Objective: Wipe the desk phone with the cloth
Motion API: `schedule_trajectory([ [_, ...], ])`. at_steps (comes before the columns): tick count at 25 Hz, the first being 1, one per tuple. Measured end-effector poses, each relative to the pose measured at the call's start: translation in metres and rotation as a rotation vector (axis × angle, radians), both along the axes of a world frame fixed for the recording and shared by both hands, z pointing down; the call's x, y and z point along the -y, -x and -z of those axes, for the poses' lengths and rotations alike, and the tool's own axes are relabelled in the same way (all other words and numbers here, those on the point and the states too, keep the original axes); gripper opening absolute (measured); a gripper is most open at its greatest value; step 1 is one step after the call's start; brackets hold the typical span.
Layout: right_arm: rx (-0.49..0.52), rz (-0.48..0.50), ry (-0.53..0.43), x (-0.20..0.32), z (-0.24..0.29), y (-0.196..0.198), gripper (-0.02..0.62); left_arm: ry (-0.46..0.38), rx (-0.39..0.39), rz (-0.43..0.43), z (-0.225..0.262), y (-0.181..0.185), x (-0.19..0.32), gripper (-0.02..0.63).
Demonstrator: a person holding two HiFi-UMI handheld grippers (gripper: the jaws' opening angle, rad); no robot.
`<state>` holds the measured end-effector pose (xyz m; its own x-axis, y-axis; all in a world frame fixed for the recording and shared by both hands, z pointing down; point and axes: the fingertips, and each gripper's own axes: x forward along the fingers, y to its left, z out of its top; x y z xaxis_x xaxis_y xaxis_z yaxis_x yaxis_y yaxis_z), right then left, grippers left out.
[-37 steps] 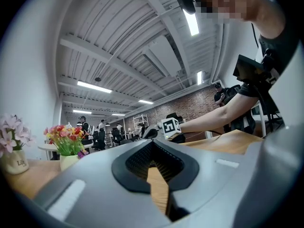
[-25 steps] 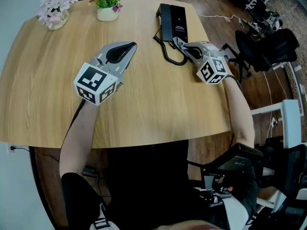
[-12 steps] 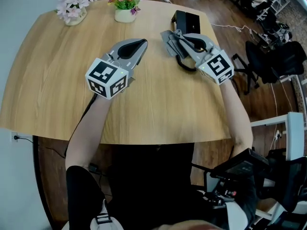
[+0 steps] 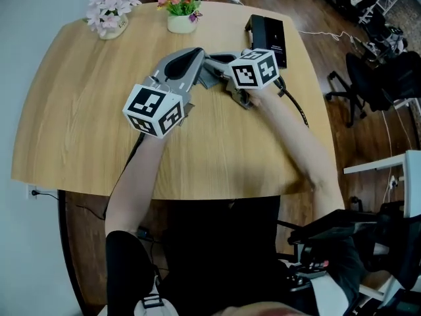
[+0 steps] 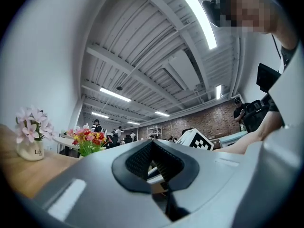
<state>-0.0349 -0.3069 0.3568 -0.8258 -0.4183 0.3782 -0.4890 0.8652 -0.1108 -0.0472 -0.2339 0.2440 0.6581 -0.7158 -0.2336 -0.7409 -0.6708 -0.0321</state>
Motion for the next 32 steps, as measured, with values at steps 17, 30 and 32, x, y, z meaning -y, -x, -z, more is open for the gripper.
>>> schedule_trajectory([
  [17,-0.208,0.187,-0.262,-0.052,0.001,-0.004,0.147,0.01,0.023,-0.021,-0.007,-0.01,0.0,0.003],
  [30,-0.148,0.083,-0.555,-0.08,0.04,-0.041,0.091,0.055,0.002,-0.079,-0.019,-0.022,0.0,0.003],
  [32,-0.139,0.064,-0.563,-0.079,0.042,-0.042,0.078,0.057,-0.001,-0.081,-0.019,-0.022,0.0,0.003],
])
